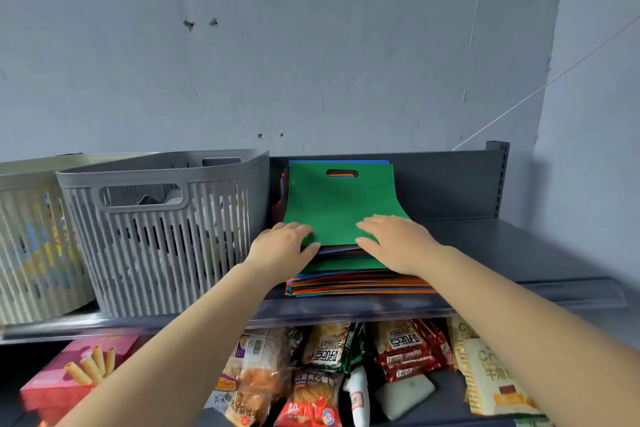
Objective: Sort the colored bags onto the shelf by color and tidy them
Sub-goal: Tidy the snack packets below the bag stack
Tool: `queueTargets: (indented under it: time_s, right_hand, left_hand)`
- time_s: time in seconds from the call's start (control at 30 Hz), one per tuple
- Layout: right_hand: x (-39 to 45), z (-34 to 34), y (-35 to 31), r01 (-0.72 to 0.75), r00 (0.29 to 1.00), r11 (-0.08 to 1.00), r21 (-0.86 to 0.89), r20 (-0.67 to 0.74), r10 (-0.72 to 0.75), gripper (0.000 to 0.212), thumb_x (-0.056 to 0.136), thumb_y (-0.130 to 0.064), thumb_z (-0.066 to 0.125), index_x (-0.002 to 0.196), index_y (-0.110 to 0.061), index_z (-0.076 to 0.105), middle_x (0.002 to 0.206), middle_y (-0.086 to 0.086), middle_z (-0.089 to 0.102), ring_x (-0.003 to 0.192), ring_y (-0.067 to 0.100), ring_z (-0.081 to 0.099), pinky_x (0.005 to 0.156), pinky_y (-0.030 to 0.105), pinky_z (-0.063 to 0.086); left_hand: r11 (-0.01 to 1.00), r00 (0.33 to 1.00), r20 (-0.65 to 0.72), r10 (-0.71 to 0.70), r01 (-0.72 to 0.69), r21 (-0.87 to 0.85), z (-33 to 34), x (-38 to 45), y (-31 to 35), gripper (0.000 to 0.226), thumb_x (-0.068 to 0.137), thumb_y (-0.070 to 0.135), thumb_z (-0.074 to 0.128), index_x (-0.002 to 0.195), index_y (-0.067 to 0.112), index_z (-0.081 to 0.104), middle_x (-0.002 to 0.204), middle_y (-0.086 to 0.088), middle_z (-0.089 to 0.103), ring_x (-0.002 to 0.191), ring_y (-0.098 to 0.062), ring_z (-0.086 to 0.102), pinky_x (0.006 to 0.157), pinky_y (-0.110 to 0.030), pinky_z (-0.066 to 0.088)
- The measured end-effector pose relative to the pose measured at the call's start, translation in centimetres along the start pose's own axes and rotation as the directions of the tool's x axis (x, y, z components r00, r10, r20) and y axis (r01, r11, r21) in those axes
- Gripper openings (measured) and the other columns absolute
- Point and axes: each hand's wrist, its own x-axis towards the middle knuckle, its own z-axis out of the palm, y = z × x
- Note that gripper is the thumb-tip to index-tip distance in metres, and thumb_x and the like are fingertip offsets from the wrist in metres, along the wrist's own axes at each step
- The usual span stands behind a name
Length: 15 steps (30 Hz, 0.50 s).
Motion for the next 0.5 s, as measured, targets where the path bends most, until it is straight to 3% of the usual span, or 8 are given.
queueTargets:
  time_s: [0.13,0.33,0.43,0.5]
  right_hand:
    - [0.1,0.8,0.2,-0.037,0.996,0.999,0.000,0.077,0.037,0.053,0.100,-0.048,0.028,0.147,-0.024,0.030,0.153,-0.005,0.031,0.140,0.017,0.030,0.107,0.038,0.036]
    - [-0.7,0.4,0.5,-0.035,0.999,0.998,-0.061,0.002,0.035,0.048,0.099,-0.048,0.032,0.142,-0.028,0.040,0.144,-0.005,0.046,0.130,0.018,0.044,0.094,0.035,0.045]
    - [-1.4,-0.2,0.9,-0.050,0.998,0.997,-0.052,-0.038,0.048,0.040,0.102,-0.039,0.030,0.135,-0.028,0.050,0.133,-0.002,0.057,0.118,0.021,0.054,0.087,0.034,0.048]
    - [-1.7,-0.5,1.5,-0.090,0.993,0.991,-0.095,-0.090,0.082,0.037,0.103,-0.031,0.029,0.125,-0.021,0.057,0.114,0.002,0.065,0.101,0.023,0.061,0.080,0.036,0.052]
  left_hand:
    - [1.000,1.000,-0.001,0.024,-0.024,-0.012,0.7,-0.1,-0.6,0.048,0.098,0.047,0.036,0.138,0.021,0.043,0.140,0.004,0.047,0.130,-0.018,0.039,0.102,-0.033,0.037]
    - [0.997,0.995,-0.064,0.079,-0.078,0.010,0.2,-0.5,-0.3,0.044,0.099,0.044,0.036,0.134,0.021,0.049,0.136,0.004,0.052,0.127,-0.017,0.043,0.104,-0.033,0.033]
    - [0.994,0.988,-0.116,0.098,-0.103,-0.033,-0.3,-0.6,0.0,0.040,0.099,0.040,0.038,0.131,0.020,0.053,0.132,0.003,0.056,0.124,-0.018,0.046,0.100,-0.034,0.039]
    - [0.993,0.981,-0.173,0.091,-0.102,-0.057,-0.6,-0.6,0.1,0.039,0.099,0.034,0.042,0.134,0.018,0.050,0.134,0.002,0.055,0.124,-0.019,0.046,0.099,-0.034,0.039]
